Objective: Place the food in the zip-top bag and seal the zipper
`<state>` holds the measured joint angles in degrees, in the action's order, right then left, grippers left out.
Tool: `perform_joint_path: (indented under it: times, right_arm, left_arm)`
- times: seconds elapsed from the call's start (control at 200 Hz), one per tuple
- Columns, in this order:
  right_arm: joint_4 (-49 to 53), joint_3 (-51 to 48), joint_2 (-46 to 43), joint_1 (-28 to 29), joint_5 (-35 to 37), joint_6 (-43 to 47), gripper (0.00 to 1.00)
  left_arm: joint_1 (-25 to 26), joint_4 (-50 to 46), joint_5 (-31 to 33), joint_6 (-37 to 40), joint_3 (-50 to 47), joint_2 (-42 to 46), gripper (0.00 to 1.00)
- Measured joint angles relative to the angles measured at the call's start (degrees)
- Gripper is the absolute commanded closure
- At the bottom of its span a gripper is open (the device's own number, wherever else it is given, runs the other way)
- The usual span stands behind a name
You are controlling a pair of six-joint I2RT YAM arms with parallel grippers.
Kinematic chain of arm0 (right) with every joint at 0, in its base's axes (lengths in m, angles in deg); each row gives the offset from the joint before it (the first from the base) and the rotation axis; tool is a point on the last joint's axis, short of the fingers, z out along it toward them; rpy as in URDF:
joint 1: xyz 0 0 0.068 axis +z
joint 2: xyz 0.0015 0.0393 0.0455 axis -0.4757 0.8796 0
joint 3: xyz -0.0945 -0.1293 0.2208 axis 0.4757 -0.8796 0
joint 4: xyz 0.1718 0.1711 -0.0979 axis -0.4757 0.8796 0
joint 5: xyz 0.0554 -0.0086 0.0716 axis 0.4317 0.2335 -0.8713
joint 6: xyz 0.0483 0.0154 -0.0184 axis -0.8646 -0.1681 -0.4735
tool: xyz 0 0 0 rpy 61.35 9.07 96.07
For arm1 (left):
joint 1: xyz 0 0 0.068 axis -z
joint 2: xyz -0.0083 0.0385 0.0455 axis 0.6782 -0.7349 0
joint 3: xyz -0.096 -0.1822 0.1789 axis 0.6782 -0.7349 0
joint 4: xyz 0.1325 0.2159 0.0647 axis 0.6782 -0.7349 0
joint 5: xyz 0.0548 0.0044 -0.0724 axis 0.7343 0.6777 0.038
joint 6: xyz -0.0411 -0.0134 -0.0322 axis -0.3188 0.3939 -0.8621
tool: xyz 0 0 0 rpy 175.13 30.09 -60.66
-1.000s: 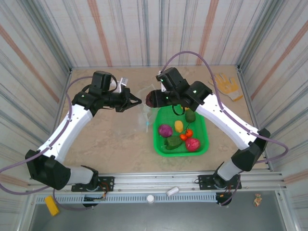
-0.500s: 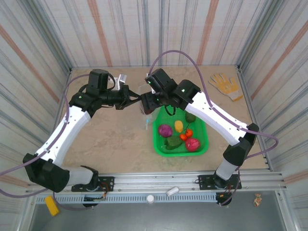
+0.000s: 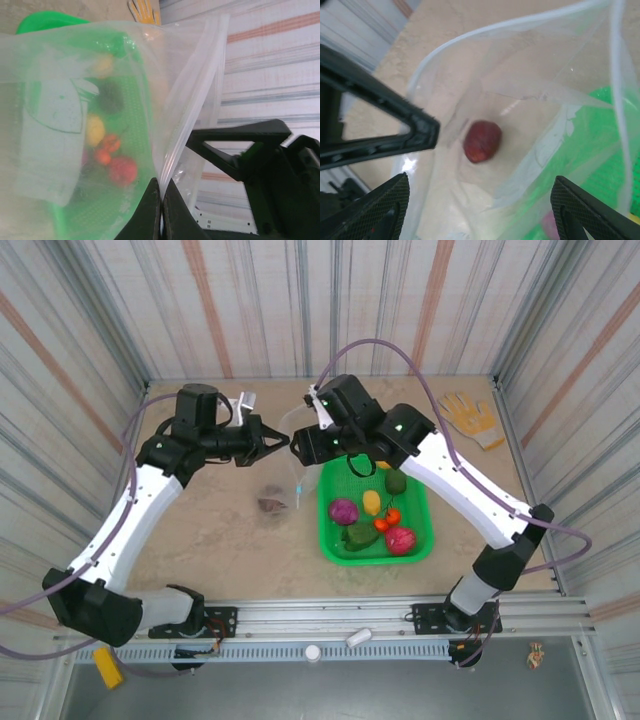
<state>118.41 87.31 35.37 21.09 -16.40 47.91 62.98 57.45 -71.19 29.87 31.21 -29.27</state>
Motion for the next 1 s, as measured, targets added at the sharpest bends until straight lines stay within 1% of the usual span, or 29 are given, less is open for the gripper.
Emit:
perform_joint_path:
  times: [0.13,0.24,0.401,0.486,0.571,0.776,0.872,1.002]
  right_arm:
    - [-1.9,-0.1,-4.0,-2.8,-4.0,-0.6,0.24]
    - [-4.2,-2.9,-9.2,-5.7,-6.1,-1.7,0.24]
    - [-6.1,-12.0,-16.8,-11.2,-6.4,-3.2,0.26]
    - [-6.6,-17.9,-18.7,-14.2,-6.4,-3.7,0.26]
    - [-6.7,-23.6,-18.2,-15.7,-6.2,-4.5,0.27]
    - [-8.7,-36.3,-12.6,-15.6,-8.0,-6.5,0.26]
    - [-9.8,-38.5,-9.0,-15.2,-9.3,-7.5,0.24]
    - [-12.2,-38.8,-4.5,-14.4,-10.6,-7.8,0.22]
  left_arm:
    - [-1.1,-0.6,1.1,-0.4,-0.3,1.1,1.0]
    - [-1.5,-1.6,2.3,-0.4,-0.3,2.5,1.0]
    - [-1.5,-3.1,3.4,-0.4,-0.2,3.8,1.0]
    - [-1.5,-3.9,4.0,-0.4,-0.2,3.9,1.0]
    - [-1.5,-4.8,4.9,-0.2,-0.2,4.2,1.0]
    - [-1.6,-6.1,6.4,0.9,-0.2,5.0,1.0]
    - [-1.6,-6.3,6.5,1.1,-0.2,5.0,1.0]
    - [-1.6,-6.3,6.9,1.1,-0.3,5.0,1.0]
